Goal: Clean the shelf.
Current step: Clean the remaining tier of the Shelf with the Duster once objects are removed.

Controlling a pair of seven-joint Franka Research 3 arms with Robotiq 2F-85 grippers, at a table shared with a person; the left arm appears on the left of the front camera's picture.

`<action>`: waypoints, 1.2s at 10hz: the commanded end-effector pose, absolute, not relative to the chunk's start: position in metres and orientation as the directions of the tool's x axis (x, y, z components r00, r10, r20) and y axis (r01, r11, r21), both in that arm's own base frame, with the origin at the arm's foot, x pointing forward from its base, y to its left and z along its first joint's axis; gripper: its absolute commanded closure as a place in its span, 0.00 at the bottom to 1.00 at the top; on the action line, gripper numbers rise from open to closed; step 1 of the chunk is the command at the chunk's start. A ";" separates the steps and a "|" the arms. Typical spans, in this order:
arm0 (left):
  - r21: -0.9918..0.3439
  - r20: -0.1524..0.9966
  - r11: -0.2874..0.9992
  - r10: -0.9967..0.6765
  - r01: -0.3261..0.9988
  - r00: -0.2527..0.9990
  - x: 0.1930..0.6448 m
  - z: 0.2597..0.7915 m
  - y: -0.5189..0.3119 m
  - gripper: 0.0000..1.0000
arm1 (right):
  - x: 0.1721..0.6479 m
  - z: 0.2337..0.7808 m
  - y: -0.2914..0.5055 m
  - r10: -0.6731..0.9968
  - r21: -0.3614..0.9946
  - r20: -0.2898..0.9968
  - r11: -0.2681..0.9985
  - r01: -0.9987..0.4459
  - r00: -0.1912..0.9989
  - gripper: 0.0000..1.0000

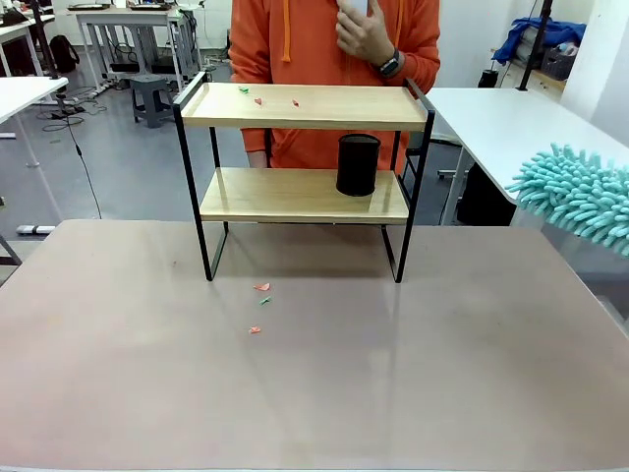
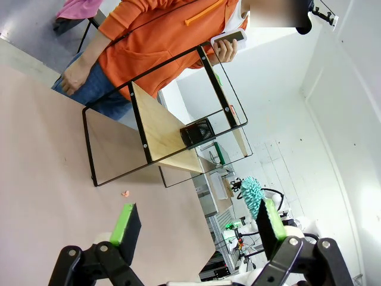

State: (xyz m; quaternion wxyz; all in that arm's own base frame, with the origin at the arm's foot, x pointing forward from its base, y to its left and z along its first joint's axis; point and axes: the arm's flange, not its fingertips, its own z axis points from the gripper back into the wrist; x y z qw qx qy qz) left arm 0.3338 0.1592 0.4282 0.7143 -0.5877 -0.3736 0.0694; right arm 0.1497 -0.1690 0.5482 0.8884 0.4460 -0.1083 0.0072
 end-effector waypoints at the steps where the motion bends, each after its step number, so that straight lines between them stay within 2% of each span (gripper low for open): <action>1: -0.882 0.470 0.299 0.531 0.363 0.705 0.333 0.429 0.158 0.00 | 0.149 0.550 -0.170 -0.076 0.791 0.225 0.596 -0.137 0.971 0.86; 2: -0.882 0.470 0.299 0.531 0.363 0.705 0.333 0.429 0.158 0.00 | 0.150 0.548 -0.169 -0.084 0.791 0.199 0.602 -0.109 0.976 0.81; 3: -0.882 0.470 0.299 0.531 0.363 0.705 0.333 0.429 0.158 0.00 | 0.150 0.548 -0.169 -0.084 0.791 0.199 0.602 -0.109 0.976 0.86; 4: -0.882 0.470 0.299 0.531 0.363 0.705 0.333 0.429 0.158 0.00 | 0.150 0.548 -0.169 -0.084 0.791 0.197 0.602 -0.107 0.977 0.81; 5: -0.882 0.470 0.299 0.531 0.363 0.705 0.333 0.429 0.158 0.00 | 0.151 0.594 -0.165 -0.128 0.792 0.288 0.589 -0.161 0.949 0.86; 6: -0.882 0.470 0.299 0.531 0.363 0.705 0.333 0.429 0.158 0.00 | 0.153 0.640 -0.154 -0.170 0.759 0.414 0.607 -0.236 0.894 0.86; 8: -0.882 0.470 0.299 0.531 0.363 0.705 0.333 0.429 0.158 0.00 | 0.155 0.699 -0.123 -0.138 0.710 0.547 0.599 -0.370 0.826 0.86; 11: -0.882 0.470 0.299 0.531 0.363 0.705 0.333 0.429 0.158 0.00 | 0.158 0.717 -0.093 -0.087 0.720 0.538 0.564 -0.403 0.838 0.86; 12: -0.882 0.470 0.299 0.531 0.363 0.705 0.333 0.429 0.158 0.00 | 0.161 0.719 -0.090 -0.124 0.748 0.513 0.550 -0.372 0.849 0.86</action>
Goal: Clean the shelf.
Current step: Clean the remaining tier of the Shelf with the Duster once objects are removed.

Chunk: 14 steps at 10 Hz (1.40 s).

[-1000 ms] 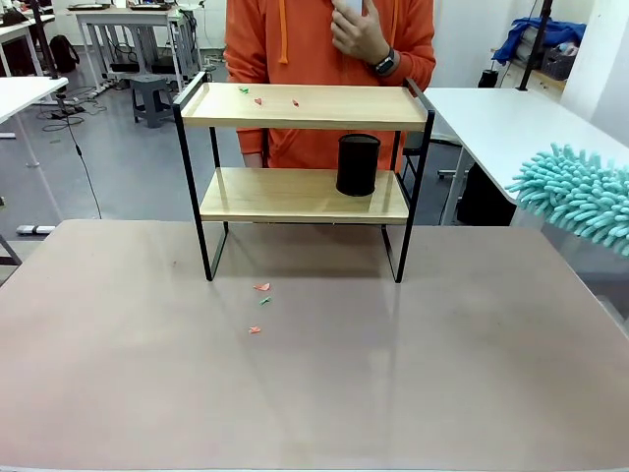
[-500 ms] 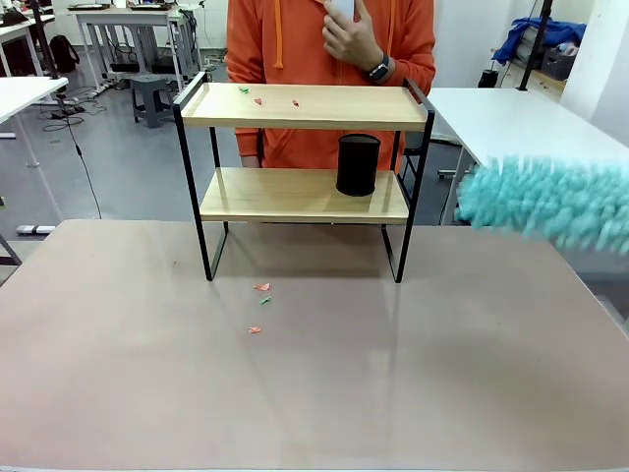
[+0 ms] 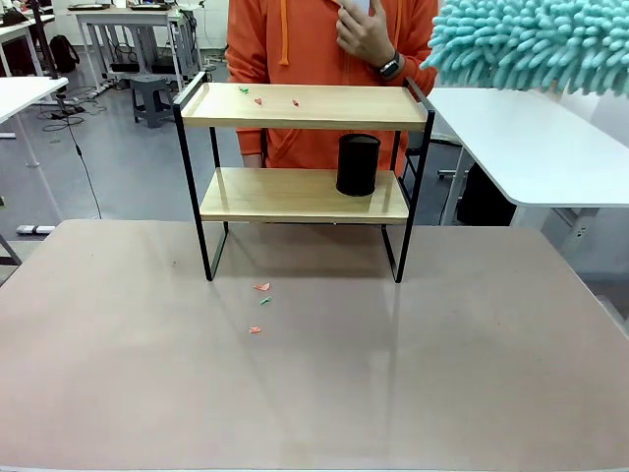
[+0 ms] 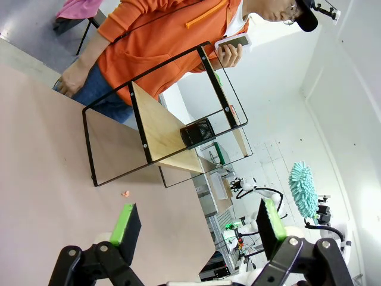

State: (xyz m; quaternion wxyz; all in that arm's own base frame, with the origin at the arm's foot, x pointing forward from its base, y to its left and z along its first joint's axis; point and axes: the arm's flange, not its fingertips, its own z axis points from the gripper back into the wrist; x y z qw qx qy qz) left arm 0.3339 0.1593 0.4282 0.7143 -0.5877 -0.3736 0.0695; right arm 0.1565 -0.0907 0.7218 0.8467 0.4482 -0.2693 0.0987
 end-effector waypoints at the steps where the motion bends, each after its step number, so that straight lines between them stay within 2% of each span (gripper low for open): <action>1: -0.882 0.470 0.299 0.531 0.363 0.705 0.333 0.429 0.158 0.00 | 0.165 0.716 -0.083 -0.181 0.763 0.507 0.549 -0.341 0.843 0.86; 2: -0.882 0.470 0.299 0.531 0.363 0.705 0.333 0.429 0.158 0.00 | 0.156 0.722 -0.091 -0.074 0.706 0.544 0.579 -0.408 0.835 0.86; 4: -0.882 0.470 0.299 0.531 0.363 0.705 0.333 0.429 0.158 0.00 | 0.162 0.715 -0.091 -0.099 0.726 0.520 0.574 -0.378 0.849 0.86; 5: -0.882 0.470 0.299 0.531 0.363 0.705 0.333 0.429 0.158 0.00 | 0.160 0.714 -0.091 -0.135 0.729 0.553 0.556 -0.399 0.822 0.86; 8: -0.882 0.470 0.299 0.531 0.363 0.705 0.333 0.429 0.158 0.00 | 0.213 0.746 -0.013 -0.060 0.675 0.587 0.587 -0.447 0.807 0.86; 9: -0.882 0.470 0.299 0.531 0.363 0.705 0.333 0.429 0.158 0.00 | 0.231 0.762 0.017 -0.114 0.673 0.617 0.589 -0.447 0.779 1.00; 10: -0.882 0.470 0.299 0.531 0.363 0.705 0.333 0.429 0.158 0.00 | 0.252 0.776 0.050 -0.198 0.668 0.643 0.618 -0.415 0.740 1.00; 12: -0.882 0.470 0.299 0.531 0.363 0.705 0.333 0.429 0.158 0.00 | 0.282 0.779 0.098 -0.263 0.597 0.721 0.705 -0.383 0.640 1.00; 13: -0.882 0.470 0.299 0.531 0.363 0.705 0.333 0.429 0.158 0.00 | 0.287 0.762 0.109 -0.187 0.585 0.683 0.719 -0.376 0.706 1.00; 14: -0.882 0.470 0.299 0.531 0.363 0.705 0.333 0.429 0.158 0.00 | 0.266 0.777 0.089 -0.213 0.626 0.688 0.657 -0.419 0.693 1.00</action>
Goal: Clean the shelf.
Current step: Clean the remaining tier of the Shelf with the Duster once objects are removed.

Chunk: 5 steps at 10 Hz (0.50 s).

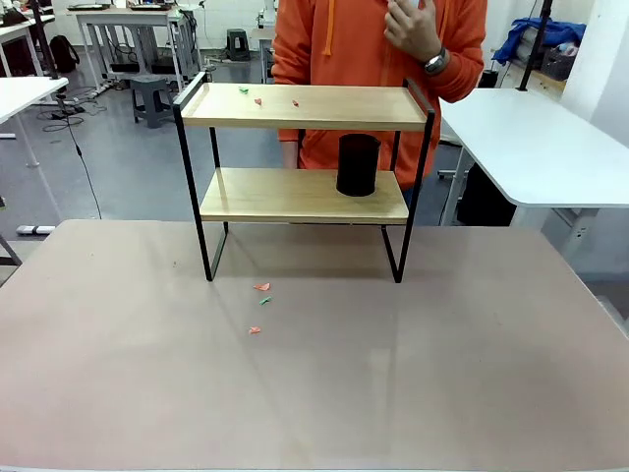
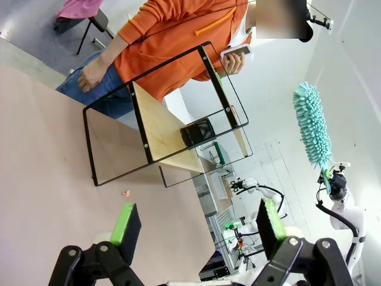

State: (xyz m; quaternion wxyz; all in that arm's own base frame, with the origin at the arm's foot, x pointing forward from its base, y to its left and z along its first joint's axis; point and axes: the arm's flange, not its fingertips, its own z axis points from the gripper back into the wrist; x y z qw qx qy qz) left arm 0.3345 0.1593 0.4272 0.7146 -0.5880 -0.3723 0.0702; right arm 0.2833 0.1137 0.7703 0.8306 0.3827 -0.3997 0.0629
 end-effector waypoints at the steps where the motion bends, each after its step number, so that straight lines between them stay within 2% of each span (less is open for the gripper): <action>1: -0.882 0.470 0.299 0.531 0.363 0.705 0.333 0.429 0.158 0.00 | 0.266 0.777 0.089 -0.213 0.626 0.688 0.657 -0.419 0.693 1.00; 2: -0.882 0.470 0.299 0.531 0.363 0.705 0.333 0.429 0.158 0.00 | 0.283 0.770 0.114 -0.201 0.585 0.712 0.699 -0.410 0.673 0.87; 3: -0.882 0.470 0.299 0.531 0.363 0.705 0.333 0.429 0.158 0.00 | 0.300 0.761 0.117 -0.259 0.570 0.702 0.763 -0.305 0.663 0.87; 5: -0.882 0.470 0.299 0.531 0.363 0.705 0.333 0.429 0.158 0.00 | 0.330 0.735 0.143 -0.337 0.594 0.684 0.771 -0.227 0.647 0.87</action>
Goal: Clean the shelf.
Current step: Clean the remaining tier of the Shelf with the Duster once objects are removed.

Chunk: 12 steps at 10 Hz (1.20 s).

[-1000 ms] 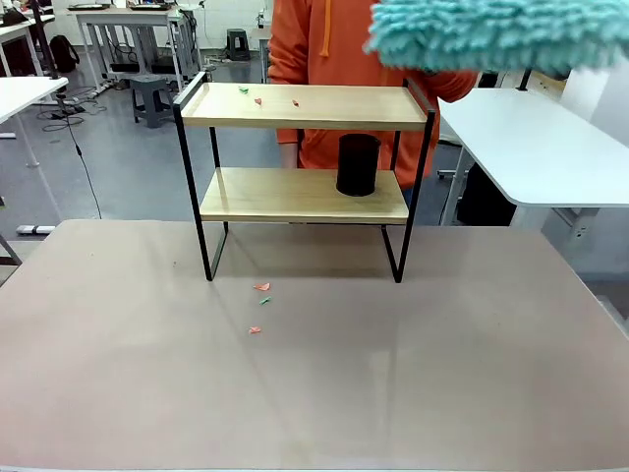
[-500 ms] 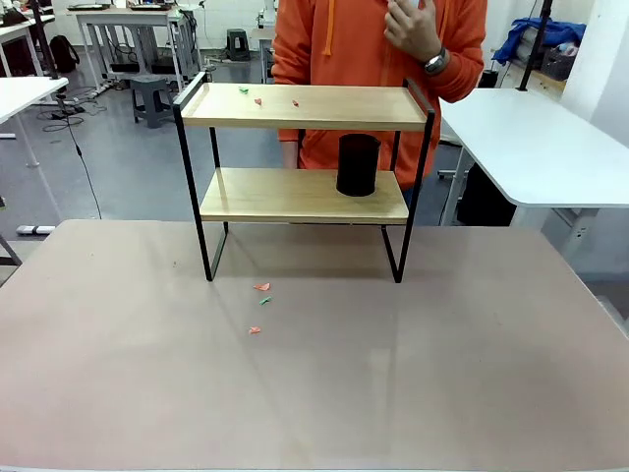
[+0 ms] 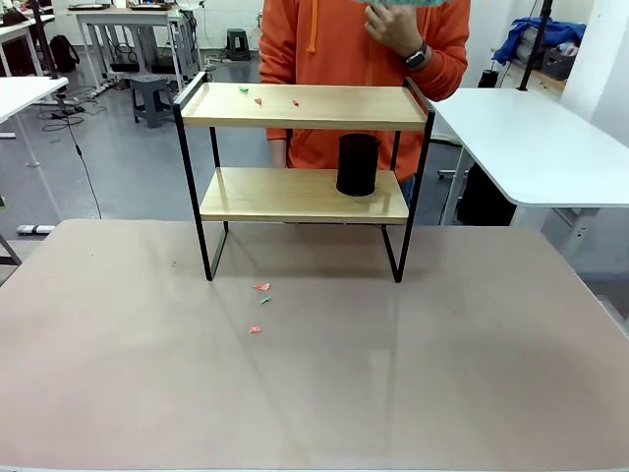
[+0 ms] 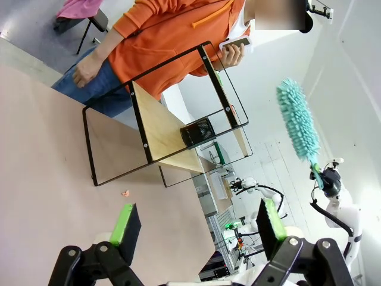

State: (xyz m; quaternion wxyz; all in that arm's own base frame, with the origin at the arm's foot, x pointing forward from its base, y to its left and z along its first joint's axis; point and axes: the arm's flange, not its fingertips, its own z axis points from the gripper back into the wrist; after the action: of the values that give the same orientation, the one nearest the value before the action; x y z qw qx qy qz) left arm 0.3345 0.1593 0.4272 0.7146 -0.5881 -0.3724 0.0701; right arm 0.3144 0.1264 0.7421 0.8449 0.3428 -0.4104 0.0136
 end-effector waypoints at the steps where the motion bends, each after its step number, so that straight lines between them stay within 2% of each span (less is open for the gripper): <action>1: -0.882 0.470 0.299 0.531 0.363 0.705 0.333 0.429 0.158 0.00 | 0.343 0.723 0.156 -0.387 0.598 0.692 0.780 -0.184 0.609 0.87; 3: -0.882 0.470 0.299 0.531 0.363 0.705 0.333 0.429 0.158 0.00 | 0.366 0.699 0.179 -0.413 0.582 0.703 0.802 -0.136 0.580 0.87; 6: -0.882 0.470 0.299 0.531 0.363 0.705 0.333 0.429 0.158 0.00 | 0.377 0.665 0.211 -0.395 0.601 0.668 0.786 -0.144 0.631 0.87; 9: -0.882 0.470 0.299 0.531 0.363 0.705 0.333 0.429 0.158 0.00 | 0.377 0.638 0.237 -0.341 0.571 0.652 0.808 -0.144 0.677 0.87; 12: -0.882 0.470 0.299 0.531 0.363 0.705 0.333 0.429 0.158 0.00 | 0.365 0.624 0.269 -0.252 0.566 0.630 0.796 -0.213 0.734 0.87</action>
State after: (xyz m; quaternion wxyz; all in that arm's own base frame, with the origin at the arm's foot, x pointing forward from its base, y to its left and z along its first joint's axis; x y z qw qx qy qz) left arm 0.3346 0.1594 0.4274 0.7145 -0.5881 -0.3724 0.0699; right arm 0.3671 0.2644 0.6248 0.8749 0.3065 -0.3743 -0.0218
